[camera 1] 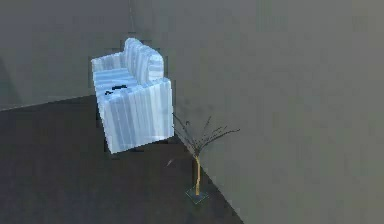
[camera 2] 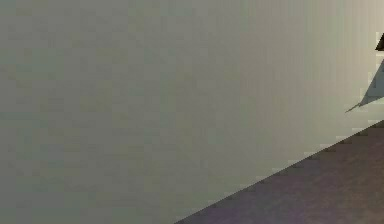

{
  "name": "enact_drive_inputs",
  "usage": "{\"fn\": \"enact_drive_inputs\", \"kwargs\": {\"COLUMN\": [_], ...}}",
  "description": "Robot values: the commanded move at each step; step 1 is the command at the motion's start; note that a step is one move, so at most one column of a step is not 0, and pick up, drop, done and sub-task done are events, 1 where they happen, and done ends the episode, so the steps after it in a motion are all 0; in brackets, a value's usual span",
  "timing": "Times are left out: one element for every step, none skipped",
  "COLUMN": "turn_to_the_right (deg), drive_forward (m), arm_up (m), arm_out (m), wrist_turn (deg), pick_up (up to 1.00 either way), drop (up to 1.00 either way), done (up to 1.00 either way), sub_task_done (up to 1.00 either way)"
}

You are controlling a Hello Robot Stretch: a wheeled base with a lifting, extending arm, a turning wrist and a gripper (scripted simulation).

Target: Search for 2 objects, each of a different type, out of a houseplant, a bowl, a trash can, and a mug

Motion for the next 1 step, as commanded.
{"fn": "enact_drive_inputs", "kwargs": {"turn_to_the_right": [0.0], "drive_forward": [0.0], "arm_up": [0.0], "arm_out": [0.0], "wrist_turn": [0.0], "pick_up": [0.0], "drop": [0.0], "done": [1.0], "sub_task_done": [0.0]}}
